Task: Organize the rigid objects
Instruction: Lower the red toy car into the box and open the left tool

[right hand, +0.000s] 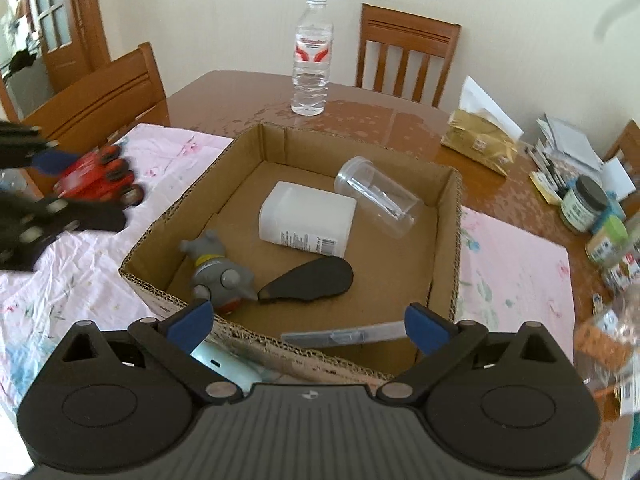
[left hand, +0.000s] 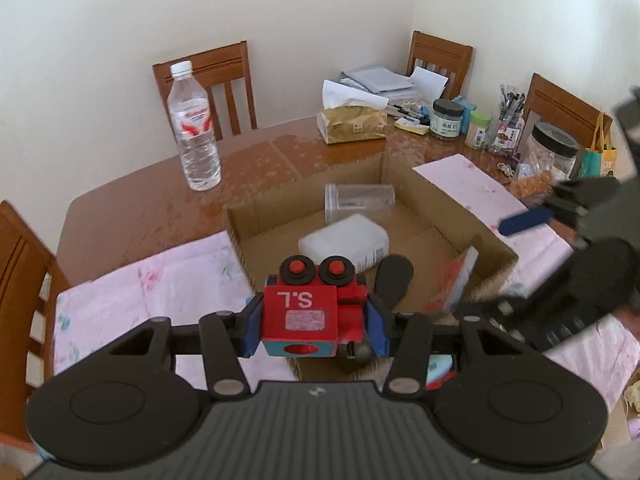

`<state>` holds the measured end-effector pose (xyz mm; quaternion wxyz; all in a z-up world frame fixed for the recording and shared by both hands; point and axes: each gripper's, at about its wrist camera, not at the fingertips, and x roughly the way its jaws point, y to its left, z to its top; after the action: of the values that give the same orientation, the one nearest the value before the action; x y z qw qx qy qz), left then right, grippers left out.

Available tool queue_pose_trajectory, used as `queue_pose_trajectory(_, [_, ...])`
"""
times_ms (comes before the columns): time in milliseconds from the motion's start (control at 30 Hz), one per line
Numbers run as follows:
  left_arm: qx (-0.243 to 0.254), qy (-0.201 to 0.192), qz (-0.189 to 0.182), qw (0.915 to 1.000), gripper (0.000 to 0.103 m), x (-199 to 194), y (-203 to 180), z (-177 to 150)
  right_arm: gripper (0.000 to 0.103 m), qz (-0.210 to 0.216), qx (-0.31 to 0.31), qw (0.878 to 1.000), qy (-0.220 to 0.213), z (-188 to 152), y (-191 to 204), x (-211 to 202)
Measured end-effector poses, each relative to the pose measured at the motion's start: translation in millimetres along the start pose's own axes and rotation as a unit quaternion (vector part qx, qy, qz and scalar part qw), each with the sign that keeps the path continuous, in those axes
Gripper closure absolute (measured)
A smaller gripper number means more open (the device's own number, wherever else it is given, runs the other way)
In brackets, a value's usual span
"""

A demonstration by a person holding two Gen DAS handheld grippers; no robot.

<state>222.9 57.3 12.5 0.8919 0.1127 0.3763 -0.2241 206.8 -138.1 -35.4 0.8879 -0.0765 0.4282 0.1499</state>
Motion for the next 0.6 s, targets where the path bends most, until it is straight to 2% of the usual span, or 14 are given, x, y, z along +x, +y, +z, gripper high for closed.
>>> queue_pose_trajectory(267, [0.007,0.015,-0.002,0.9999,0.053,49,9,30,0.0,-0.007,0.028,1.0,-0.006,-4,-9,-12])
queue_pose_trajectory(600, [-0.011,0.031,0.023,0.9992,0.053,113,30,59,0.0,-0.022,0.042,0.999,-0.006,-6,-18,-15])
